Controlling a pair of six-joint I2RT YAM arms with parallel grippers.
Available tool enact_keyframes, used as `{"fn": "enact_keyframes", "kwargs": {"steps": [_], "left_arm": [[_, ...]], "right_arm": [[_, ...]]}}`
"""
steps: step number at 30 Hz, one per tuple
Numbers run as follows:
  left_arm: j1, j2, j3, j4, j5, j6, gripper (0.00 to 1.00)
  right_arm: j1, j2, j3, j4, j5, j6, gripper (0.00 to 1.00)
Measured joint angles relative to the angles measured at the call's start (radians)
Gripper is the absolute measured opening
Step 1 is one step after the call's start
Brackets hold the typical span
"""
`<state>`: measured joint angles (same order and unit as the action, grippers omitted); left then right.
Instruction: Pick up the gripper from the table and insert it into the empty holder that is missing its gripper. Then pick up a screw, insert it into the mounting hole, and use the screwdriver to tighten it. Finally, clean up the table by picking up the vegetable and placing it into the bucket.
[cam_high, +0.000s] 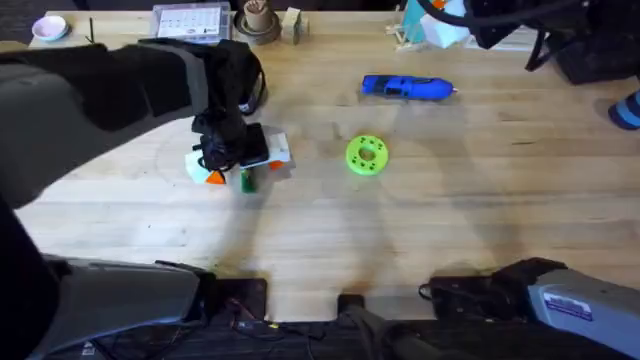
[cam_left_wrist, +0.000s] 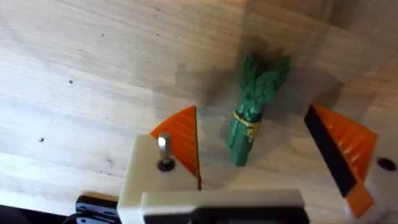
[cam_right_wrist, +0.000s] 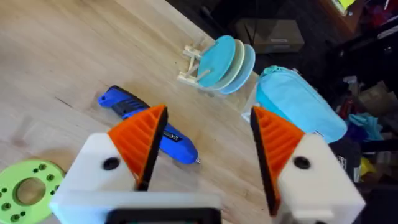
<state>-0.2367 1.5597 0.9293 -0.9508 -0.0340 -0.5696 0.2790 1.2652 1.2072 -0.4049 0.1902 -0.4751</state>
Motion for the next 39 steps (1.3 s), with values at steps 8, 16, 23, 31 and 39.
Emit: {"fn": "enact_keyframes", "kwargs": {"steps": [8,16,23,31,39], "left_arm": [[0.0,-0.004,-0.026,0.031,0.032,-0.012,0.732],[0.0,-0.009,-0.027,0.022,0.038,-0.015,0.012],[0.0,-0.1,-0.025,-0.013,0.045,-0.015,0.013],[-0.001,-0.347,0.104,0.138,-0.026,-0.005,0.012],[-0.001,-0.384,0.117,0.364,-0.209,-0.001,0.011]], "right_arm": [[0.0,0.0,0.0,0.0,0.0,0.0,0.856],[0.0,0.0,0.0,0.0,0.0,0.0,0.857],[0.0,0.0,0.0,0.0,0.0,0.0,0.86],[0.0,0.0,0.0,0.0,0.0,0.0,0.861],[0.0,0.0,0.0,0.0,0.0,0.0,0.861]]}}
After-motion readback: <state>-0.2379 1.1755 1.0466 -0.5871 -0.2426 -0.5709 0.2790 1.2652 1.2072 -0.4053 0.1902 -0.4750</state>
